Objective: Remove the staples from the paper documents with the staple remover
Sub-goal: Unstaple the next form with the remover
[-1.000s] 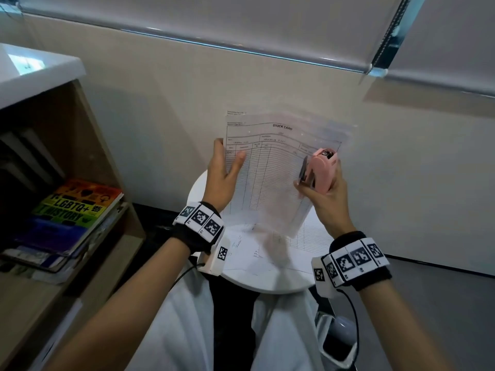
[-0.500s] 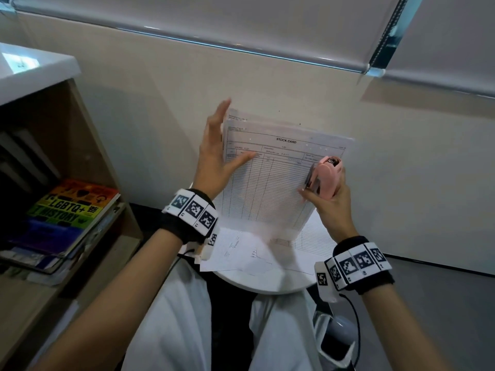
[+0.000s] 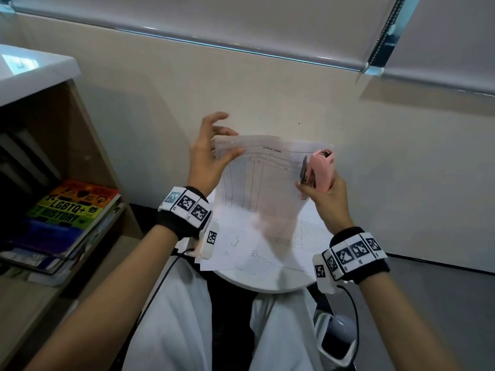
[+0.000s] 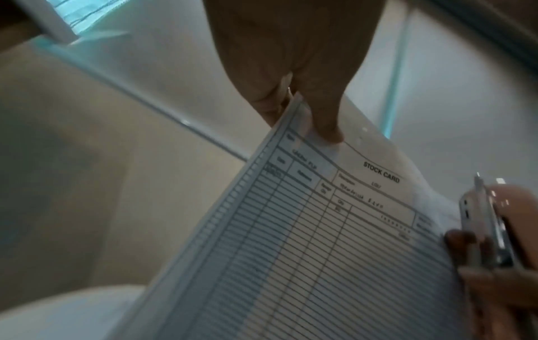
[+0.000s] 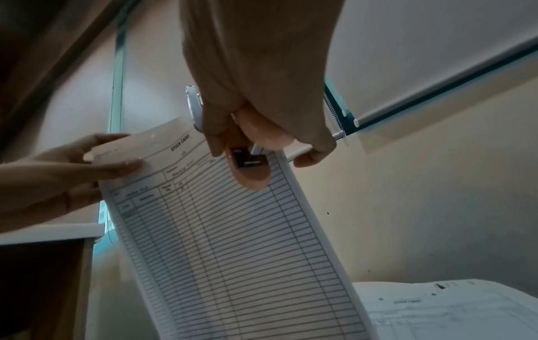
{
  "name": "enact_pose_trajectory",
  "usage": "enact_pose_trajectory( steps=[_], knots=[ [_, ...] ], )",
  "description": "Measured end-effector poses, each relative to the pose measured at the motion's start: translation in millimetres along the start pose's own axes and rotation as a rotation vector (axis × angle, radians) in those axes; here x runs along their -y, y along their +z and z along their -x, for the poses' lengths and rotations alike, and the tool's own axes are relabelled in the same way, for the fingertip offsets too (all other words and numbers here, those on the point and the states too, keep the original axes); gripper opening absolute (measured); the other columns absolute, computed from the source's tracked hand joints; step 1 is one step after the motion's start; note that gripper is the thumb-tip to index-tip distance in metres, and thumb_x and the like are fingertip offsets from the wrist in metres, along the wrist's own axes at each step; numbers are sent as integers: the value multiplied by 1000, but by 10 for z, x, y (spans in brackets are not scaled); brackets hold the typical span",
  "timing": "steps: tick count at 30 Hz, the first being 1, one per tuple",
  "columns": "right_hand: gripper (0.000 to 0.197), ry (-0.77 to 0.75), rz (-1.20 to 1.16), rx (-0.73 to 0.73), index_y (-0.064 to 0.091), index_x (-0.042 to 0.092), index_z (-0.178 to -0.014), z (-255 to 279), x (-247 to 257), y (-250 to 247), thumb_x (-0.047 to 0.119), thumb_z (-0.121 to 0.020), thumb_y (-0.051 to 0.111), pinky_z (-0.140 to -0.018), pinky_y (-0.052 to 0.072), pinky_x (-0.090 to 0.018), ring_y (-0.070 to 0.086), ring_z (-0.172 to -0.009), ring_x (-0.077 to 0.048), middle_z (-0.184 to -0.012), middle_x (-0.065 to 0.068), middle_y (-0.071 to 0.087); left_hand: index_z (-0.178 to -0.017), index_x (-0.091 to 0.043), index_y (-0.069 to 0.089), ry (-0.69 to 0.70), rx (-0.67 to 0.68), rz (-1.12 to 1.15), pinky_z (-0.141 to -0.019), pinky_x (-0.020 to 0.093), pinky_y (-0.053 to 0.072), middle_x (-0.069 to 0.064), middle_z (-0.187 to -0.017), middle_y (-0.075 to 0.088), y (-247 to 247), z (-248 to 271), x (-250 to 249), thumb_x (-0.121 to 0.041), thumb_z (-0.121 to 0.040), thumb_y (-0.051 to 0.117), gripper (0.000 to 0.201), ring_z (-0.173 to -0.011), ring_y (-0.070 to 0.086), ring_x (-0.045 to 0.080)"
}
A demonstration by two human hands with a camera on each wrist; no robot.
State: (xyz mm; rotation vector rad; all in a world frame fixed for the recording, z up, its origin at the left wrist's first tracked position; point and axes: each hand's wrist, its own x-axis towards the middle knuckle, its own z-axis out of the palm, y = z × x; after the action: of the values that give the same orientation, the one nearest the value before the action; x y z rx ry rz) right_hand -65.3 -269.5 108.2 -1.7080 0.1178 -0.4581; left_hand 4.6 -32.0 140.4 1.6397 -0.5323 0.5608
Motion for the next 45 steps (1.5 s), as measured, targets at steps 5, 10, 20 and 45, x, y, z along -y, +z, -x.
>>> enact_pose_trajectory(
  steps=[5, 10, 20, 45],
  knots=[
    [36, -10, -28, -48, 58, -5, -108, -95, 71, -2, -2, -76, 75, -65, 53, -16, 61, -68, 0, -81, 1, 62, -111, -14, 59, -321, 48, 180, -90, 34, 54, -8, -99, 70, 32, 8, 240, -12, -85, 68, 28, -95, 66, 8],
    [48, -134, -67, -77, 55, -8, -118, -144, 327, 12, -6, -75, 75, -76, 57, -25, 65, -84, -10, -92, -6, 66, -95, -10, 55, -51, -141, 78, -73, 34, 52, -4, -85, 61, 127, -68, -14, -19, -95, 54, 9, -79, 59, 13],
    [53, -34, 3, -9, 53, -4, -116, -60, 156, -6, 6, -72, 81, -76, 60, -33, 67, -91, -24, -106, -23, 64, -129, -6, 31, -209, 44, 134, -89, 19, 52, -4, -121, 53, 270, 117, 123, -14, -90, 62, 51, -109, 57, 0],
    [41, 26, -126, -101, 59, -3, -112, -14, 47, -25, 4, -77, 77, -76, 57, -33, 67, -88, -22, -94, -5, 69, -115, -5, 66, 143, -53, -172, -79, 16, 56, 13, -124, 55, 238, 170, 463, -10, -86, 66, 29, -97, 56, -7]
  ],
)
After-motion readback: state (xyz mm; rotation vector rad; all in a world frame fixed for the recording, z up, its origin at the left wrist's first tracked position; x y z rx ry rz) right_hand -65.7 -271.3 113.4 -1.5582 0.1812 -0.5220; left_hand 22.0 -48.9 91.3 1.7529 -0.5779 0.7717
